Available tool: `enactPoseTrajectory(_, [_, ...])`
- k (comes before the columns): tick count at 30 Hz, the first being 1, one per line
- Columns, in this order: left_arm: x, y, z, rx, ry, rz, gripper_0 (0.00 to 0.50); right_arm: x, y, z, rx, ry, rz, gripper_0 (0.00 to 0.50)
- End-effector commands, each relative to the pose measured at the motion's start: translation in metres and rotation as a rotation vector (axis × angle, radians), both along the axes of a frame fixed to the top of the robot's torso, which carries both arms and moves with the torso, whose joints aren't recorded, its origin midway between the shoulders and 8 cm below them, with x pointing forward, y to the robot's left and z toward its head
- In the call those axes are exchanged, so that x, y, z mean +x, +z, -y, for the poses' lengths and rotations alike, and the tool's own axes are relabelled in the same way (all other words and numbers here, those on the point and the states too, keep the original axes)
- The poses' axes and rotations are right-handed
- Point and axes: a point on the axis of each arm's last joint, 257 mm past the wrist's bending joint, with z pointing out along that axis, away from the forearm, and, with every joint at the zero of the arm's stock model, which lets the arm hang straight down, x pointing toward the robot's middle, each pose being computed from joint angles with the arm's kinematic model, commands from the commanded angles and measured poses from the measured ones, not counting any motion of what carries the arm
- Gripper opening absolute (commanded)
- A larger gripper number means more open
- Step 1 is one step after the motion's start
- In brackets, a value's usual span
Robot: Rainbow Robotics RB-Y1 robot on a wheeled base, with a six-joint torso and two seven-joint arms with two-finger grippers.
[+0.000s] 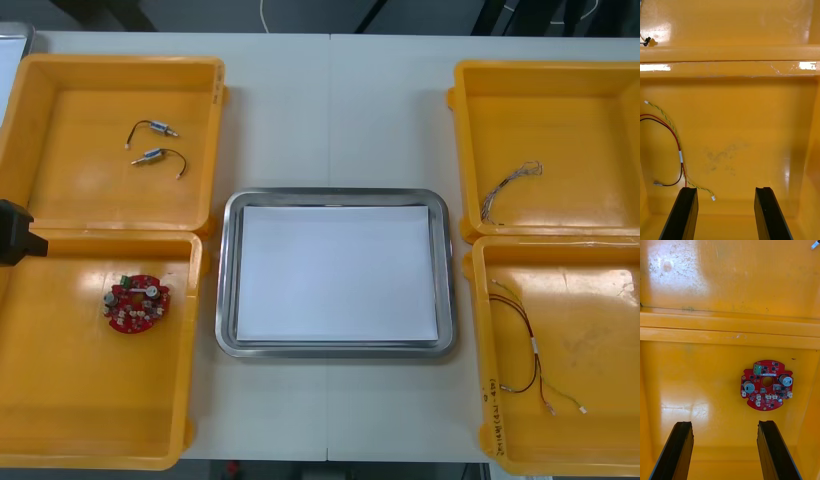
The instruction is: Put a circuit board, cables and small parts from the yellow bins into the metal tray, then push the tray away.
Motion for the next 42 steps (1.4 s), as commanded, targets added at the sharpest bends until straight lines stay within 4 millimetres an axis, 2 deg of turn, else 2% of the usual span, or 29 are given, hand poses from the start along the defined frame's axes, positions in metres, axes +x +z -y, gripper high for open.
enactPoseTrajectory(1, [-0.0045, 0.0147, -0.0153, 0.08, -0.048, 0.022, 0.5, 0.0004, 0.0072, 0.007, -0.034, -0.012, 0.0, 0.431])
enactPoseTrajectory(42, [-0.0045, 0.0147, -0.0153, 0.08, -0.048, 0.022, 0.5, 0.0004, 0.0072, 0.007, -0.034, -0.012, 0.0, 0.431])
